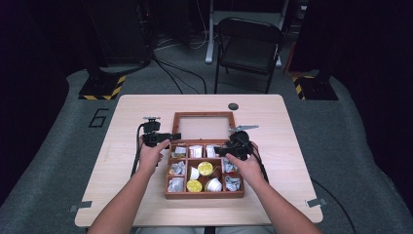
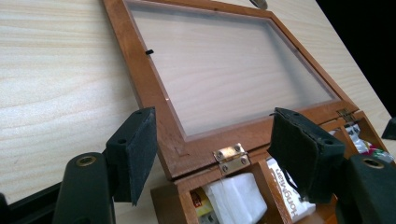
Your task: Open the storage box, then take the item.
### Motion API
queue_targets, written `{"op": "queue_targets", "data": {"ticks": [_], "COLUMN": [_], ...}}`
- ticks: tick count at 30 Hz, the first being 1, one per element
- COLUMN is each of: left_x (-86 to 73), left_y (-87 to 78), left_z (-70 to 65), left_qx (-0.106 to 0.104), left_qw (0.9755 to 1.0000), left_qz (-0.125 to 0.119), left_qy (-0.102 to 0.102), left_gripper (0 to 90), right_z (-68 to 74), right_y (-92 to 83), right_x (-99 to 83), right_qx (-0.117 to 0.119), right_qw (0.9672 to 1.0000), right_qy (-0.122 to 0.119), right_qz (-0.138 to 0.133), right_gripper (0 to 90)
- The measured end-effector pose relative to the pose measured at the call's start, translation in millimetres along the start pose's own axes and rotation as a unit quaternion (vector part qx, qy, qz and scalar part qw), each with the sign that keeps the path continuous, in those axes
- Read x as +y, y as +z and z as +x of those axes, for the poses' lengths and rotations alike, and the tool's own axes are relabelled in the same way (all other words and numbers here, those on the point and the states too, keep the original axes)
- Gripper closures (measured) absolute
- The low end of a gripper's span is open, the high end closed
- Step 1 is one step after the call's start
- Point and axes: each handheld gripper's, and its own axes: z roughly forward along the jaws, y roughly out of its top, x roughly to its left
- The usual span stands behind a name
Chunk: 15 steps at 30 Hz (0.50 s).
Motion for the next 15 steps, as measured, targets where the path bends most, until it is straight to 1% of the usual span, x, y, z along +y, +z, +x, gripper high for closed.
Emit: {"op": "queue_targets", "data": {"ticks": [1,2,3,5,8,9,10,11,12,13,15], "left_x": [-0.5,-0.9,-0.9,-2.4,-3.0,-3.0,-3.0,-3.0,-3.2,-3.0,-3.3], "left_y": [-0.5,-2.4,-2.4,-5.4,-7.2,-8.8,-11.5,-11.5,-13.3,-14.9,-17.4], "left_z": [-0.9,-0.2,-0.2,0.3,-0.9,-1.1,-3.2,-3.2,-4.7,-5.3,-7.7], "left_qx": [0.0,0.001,0.001,0.002,0.004,0.004,0.002,0.002,0.001,0.001,0.002], "left_qw": [1.0,1.0,1.0,1.0,1.0,0.9999,0.9999,0.9999,0.9999,0.9998,0.9997], "left_qz": [-0.001,-0.001,-0.001,-0.002,-0.001,-0.001,-0.006,-0.006,-0.008,-0.011,-0.015], "left_qy": [-0.006,0.0,0.0,0.007,0.006,0.013,0.013,0.013,0.013,0.018,0.02], "left_gripper": [32.0,32.0,32.0,32.0,31.9,31.9,32.0,31.9,32.0,32.0,32.1], "right_z": [3.7,10.2,12.7,18.4,24.0,26.6,31.4,32.7,33.7,35.2,37.2], "right_y": [0.8,2.6,2.1,2.2,1.0,0.8,0.1,0.6,1.4,2.0,3.8], "right_x": [-1.3,-4.0,-5.0,-7.6,-10.2,-11.2,-13.3,-14.4,-15.4,-16.5,-19.6], "right_qx": [0.001,0.0,0.002,0.004,0.013,0.015,0.021,0.024,0.024,0.024,0.026], "right_qw": [0.9999,0.9996,0.9995,0.999,0.999,0.9988,0.9987,0.9985,0.9982,0.998,0.9977], "right_qy": [-0.008,-0.028,-0.029,-0.043,-0.042,-0.045,-0.045,-0.048,-0.054,-0.056,-0.058], "right_qz": [0.006,0.007,0.012,0.011,0.011,0.012,0.015,0.013,0.013,0.017,0.022], "right_gripper": [36.5,36.2,36.2,36.0,35.9,35.9,35.8,35.8,35.8,35.8,35.7]}}
